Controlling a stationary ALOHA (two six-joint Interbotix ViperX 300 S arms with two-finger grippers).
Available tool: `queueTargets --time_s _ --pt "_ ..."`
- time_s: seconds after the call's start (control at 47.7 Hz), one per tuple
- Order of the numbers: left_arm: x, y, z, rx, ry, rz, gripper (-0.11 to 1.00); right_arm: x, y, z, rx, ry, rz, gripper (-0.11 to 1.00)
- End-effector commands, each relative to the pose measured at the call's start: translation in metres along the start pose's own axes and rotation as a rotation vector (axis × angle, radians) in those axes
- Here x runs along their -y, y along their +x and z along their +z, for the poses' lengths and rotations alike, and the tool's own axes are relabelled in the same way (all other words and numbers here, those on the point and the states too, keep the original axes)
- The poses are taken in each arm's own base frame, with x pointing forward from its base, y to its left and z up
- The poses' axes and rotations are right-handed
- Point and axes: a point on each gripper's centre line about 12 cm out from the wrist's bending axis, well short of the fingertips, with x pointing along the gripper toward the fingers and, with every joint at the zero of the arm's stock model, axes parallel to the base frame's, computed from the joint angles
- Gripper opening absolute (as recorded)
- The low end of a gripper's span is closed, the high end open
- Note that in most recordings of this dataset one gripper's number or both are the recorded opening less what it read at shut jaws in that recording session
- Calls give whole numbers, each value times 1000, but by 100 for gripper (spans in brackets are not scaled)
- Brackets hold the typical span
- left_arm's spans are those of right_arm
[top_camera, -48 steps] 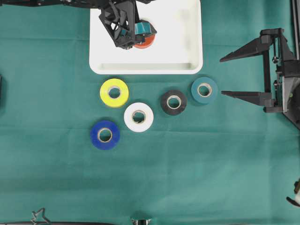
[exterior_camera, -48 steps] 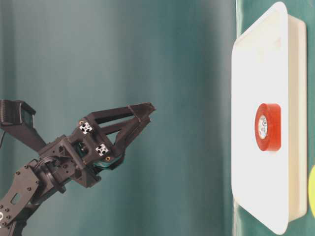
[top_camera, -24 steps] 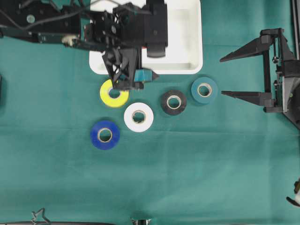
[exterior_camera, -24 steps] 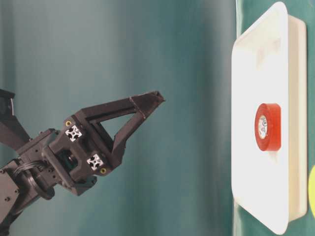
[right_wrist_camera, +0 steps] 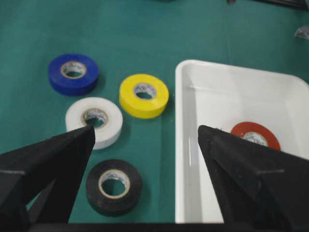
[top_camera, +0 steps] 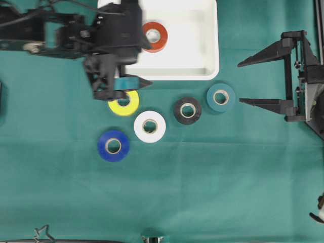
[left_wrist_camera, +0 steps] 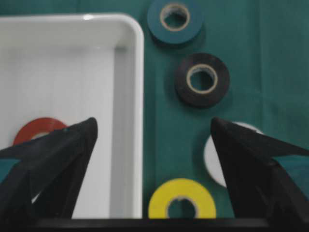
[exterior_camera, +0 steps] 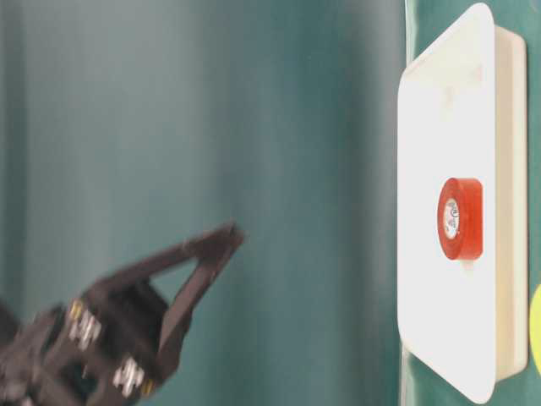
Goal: Pick up the tape from a random location and place it into the white case.
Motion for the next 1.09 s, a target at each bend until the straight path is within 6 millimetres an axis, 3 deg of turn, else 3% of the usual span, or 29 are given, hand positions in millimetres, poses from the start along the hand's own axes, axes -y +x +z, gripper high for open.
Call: queueTargets --time_s 0.0,0.398,0.566,0.776,1.069 --pt "1 -26 1 98 -3 4 95 0 0 12 32 2 0 92" --pt "5 -97 -52 257 -7 15 95 0 0 12 34 2 0 92" --pt "7 -117 -71 294 -9 17 95 0 0 12 32 2 0 92" --pt "9 -125 -103 294 -10 16 95 0 0 11 31 2 0 92" --pt "12 -118 -132 270 -17 12 94 0 0 10 26 2 0 92"
